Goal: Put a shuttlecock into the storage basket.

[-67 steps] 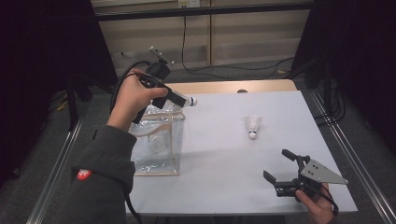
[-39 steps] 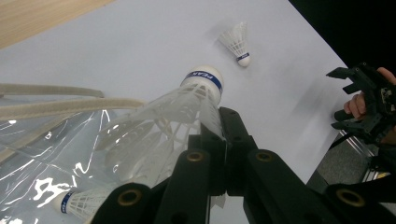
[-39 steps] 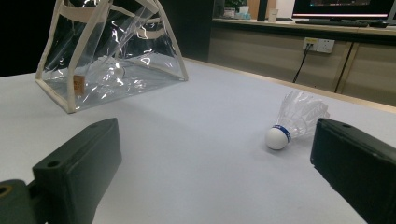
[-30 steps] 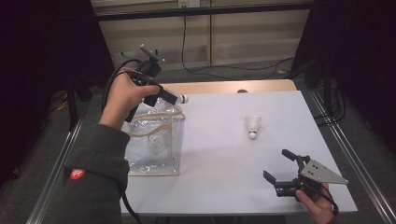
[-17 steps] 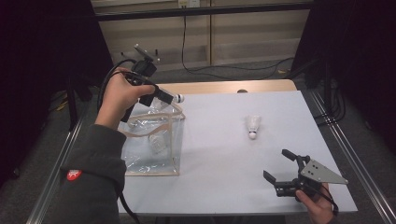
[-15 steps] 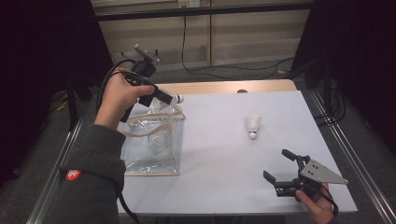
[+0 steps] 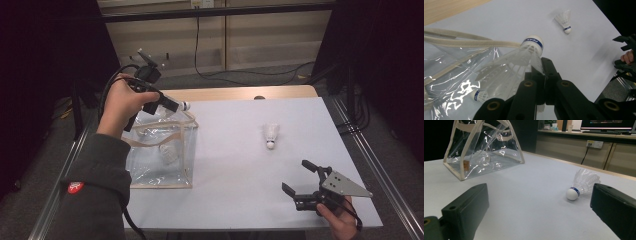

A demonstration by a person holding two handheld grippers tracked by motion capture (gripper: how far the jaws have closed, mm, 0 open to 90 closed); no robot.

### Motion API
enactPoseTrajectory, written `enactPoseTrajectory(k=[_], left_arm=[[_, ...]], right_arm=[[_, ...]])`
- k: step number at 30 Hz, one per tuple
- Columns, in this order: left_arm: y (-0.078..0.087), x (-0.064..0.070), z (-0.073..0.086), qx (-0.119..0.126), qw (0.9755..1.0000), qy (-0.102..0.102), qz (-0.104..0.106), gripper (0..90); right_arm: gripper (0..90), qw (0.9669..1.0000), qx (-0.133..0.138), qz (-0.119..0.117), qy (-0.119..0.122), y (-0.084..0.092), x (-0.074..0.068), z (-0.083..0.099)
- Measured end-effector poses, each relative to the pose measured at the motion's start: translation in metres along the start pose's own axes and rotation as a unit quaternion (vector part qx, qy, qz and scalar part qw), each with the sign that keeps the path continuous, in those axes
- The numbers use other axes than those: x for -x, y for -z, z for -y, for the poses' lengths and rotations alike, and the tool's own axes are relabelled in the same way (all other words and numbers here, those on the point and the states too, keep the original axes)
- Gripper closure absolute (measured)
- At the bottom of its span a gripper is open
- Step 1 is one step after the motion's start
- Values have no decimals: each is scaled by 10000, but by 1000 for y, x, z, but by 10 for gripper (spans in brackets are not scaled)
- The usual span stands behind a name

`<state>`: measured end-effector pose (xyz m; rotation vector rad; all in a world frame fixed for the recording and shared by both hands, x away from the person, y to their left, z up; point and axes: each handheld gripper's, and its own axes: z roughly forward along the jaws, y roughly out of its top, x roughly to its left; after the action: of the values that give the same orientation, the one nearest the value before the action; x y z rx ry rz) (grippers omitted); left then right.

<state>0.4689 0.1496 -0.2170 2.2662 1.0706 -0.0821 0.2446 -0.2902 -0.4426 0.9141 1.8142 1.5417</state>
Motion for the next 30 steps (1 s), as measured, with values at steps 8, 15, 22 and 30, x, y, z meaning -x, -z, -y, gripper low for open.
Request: enactPoseTrajectory(k=[8, 15, 22, 30], left_arm=[[3, -5, 3, 22, 10000, 31, -51, 900], [3, -9, 5, 28, 9999, 65, -106, 900], [6, -15, 9, 56, 9997, 131, -180, 900], [10, -22, 13, 132, 9992, 246, -302, 900]], right_arm=[[19, 10000, -14, -12, -19, 0, -1, 0], [19, 10000, -18, -21, -21, 0, -1, 0], [19, 10000, -6, -15, -20, 0, -1, 0], [19, 10000, -4, -14, -18, 0, -1, 0]])
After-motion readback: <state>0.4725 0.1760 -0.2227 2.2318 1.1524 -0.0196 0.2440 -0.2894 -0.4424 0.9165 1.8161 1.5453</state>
